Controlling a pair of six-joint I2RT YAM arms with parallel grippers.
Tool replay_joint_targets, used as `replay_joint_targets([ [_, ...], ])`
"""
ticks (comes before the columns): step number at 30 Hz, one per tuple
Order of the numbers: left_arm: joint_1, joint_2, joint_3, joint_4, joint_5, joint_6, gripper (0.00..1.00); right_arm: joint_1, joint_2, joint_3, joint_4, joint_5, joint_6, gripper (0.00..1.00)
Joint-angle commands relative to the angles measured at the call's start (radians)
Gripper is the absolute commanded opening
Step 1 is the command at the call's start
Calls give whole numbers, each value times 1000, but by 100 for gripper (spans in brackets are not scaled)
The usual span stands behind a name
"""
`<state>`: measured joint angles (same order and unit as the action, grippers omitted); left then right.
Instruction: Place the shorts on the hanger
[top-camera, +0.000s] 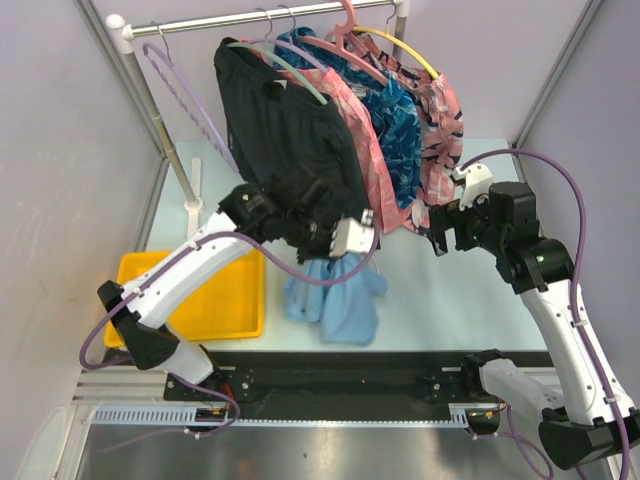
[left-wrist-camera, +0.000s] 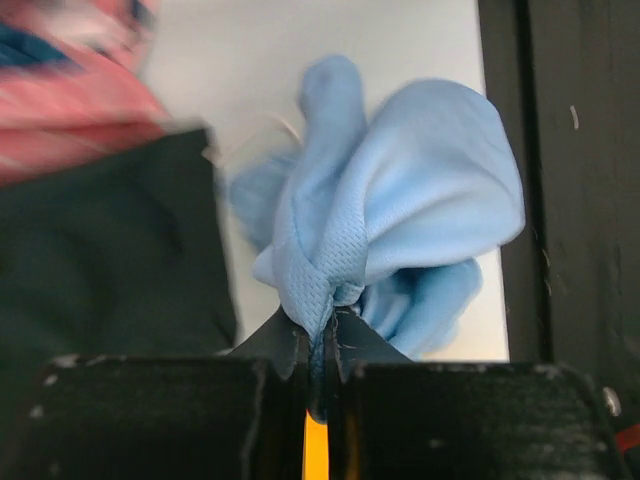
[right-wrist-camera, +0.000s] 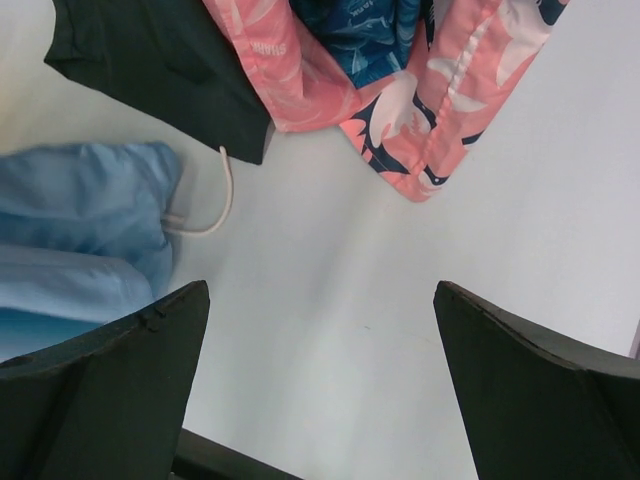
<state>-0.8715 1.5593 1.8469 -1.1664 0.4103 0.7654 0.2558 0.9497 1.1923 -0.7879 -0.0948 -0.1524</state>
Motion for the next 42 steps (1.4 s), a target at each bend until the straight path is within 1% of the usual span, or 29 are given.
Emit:
replay_joint_targets([
  [1, -1, -143, -279, -45, -62, 230, 3, -6, 0, 38, -52, -26, -88, 100],
  [2, 0, -153, -392, -67, -79, 260, 3, -6, 7, 39, -68, -49, -99, 100],
  [3, 2, -169, -444, -84, -91, 309, 2, -6, 15, 39, -80, -57, -107, 100],
  [4, 2, -179, -542, -78, -132, 324, 2, -4, 30, 39, -109, -81, -128, 100],
  [6, 5, -206, -627, -52, -172, 356, 0, -7, 46, 36, -131, -100, -153, 100],
  [7, 6, -212, -662, -20, -191, 365, 2, -9, 50, 35, -140, -114, -162, 100],
  [8, 6, -214, -717, -12, -224, 371, 7, -7, 58, 35, -140, -118, -180, 100],
  [9, 6, -211, -730, -21, -231, 389, 23, -7, 61, 35, -140, -123, -188, 100],
  [10, 6, -196, -732, -33, -232, 384, 33, -7, 63, 35, -143, -132, -196, 100],
  [11, 17, -188, -701, -47, -190, 377, 51, -7, 70, 35, -143, -137, -206, 100],
  [13, 35, -161, -631, -68, -121, 339, 65, -7, 80, 35, -152, -144, -210, 100],
  [14, 54, -148, -533, -73, -90, 315, 74, -7, 81, 35, -157, -151, -208, 100],
  [15, 60, -127, -479, -73, -32, 270, 89, -7, 86, 35, -160, -154, -200, 100],
  [16, 62, -107, -424, -62, -22, 240, 94, -7, 89, 35, -163, -161, -194, 100],
  [17, 60, -63, -331, -23, -15, 207, 99, -10, 87, 33, -160, -163, -185, 100],
  [19, 51, -16, -266, 51, -50, 115, 100, -16, 84, 30, -149, -169, -165, 100],
  [21, 20, 59, -223, 149, -105, 60, 100, -33, 84, 30, -139, -172, -139, 100],
  [22, 11, 94, -213, 171, -144, 42, 100, -42, 83, 30, -120, -178, -122, 100],
  [23, -7, 158, -189, 189, -159, 32, 99, -64, 83, 32, -113, -180, -105, 100],
  [26, -21, 266, -135, 194, -177, 8, 97, -98, 77, 41, -114, -209, -52, 100],
  [27, -21, 319, -132, 198, -185, 9, 97, -116, 74, 41, -114, -215, -41, 100],
  [32, -32, 393, -179, 273, -249, 67, 97, -162, 61, 43, -122, -244, -9, 100],
  [34, -53, 447, -169, 257, -290, 103, 91, -177, 61, 43, -117, -246, -7, 100],
  [35, -60, 464, -163, 243, -318, 118, 74, -182, 63, 43, -116, -246, -9, 100],
  [37, -72, 496, -129, 222, -321, 146, 55, -193, 69, 41, -111, -240, -10, 100],
  [38, -73, 502, -103, 215, -315, 143, 38, -196, 70, 43, -109, -237, -10, 100],
  [39, -73, 508, -71, 205, -285, 137, 28, -204, 76, 43, -102, -234, -3, 100],
  [41, -80, 531, 76, 151, -245, 112, 0, -231, 84, 44, -97, -230, 10, 100],
  [42, -81, 539, 139, 124, -173, 109, 0, -240, 93, 44, -93, -233, 26, 100],
])
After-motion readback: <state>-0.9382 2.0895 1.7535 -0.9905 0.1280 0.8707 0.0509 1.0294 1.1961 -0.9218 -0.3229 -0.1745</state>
